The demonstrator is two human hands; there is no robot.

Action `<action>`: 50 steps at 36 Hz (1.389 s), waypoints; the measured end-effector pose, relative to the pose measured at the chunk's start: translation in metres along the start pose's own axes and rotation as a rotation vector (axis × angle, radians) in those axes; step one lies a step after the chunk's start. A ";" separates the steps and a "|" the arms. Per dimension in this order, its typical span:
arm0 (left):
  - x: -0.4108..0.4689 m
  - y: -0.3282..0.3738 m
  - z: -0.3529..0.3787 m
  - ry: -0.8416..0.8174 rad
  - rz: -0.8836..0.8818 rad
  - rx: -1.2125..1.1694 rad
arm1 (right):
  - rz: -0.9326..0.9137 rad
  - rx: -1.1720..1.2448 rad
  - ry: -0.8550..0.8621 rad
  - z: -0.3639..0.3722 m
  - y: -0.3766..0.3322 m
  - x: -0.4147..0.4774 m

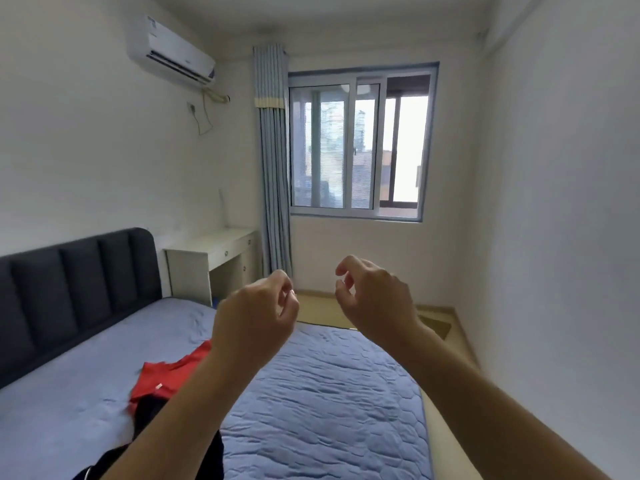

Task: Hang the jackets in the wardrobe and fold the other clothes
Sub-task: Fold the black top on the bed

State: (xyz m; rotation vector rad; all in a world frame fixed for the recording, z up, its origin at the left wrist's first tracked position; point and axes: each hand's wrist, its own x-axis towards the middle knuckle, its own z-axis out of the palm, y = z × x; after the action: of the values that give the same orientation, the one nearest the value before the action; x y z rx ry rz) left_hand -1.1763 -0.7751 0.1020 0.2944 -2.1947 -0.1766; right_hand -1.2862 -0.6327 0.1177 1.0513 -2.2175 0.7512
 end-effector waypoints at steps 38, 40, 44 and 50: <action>-0.253 -0.703 0.434 -1.236 -0.577 0.328 | 0.433 0.149 -1.312 0.864 -0.057 -0.078; -0.268 -0.723 0.460 -1.279 -0.637 0.324 | 0.491 0.178 -1.309 0.897 -0.054 -0.091; -0.309 -0.749 0.497 -1.434 -0.835 0.303 | 0.635 0.165 -1.337 0.940 -0.048 -0.125; -0.371 -0.759 0.513 -1.261 -0.821 0.343 | 0.878 0.176 -1.350 0.971 -0.045 -0.180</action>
State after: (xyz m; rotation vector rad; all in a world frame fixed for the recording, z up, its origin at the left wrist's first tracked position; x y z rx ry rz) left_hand -1.2623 -1.3928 -0.6647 1.6381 -3.1686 -0.5420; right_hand -1.3966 -1.2359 -0.6574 0.6243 -3.9715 0.6027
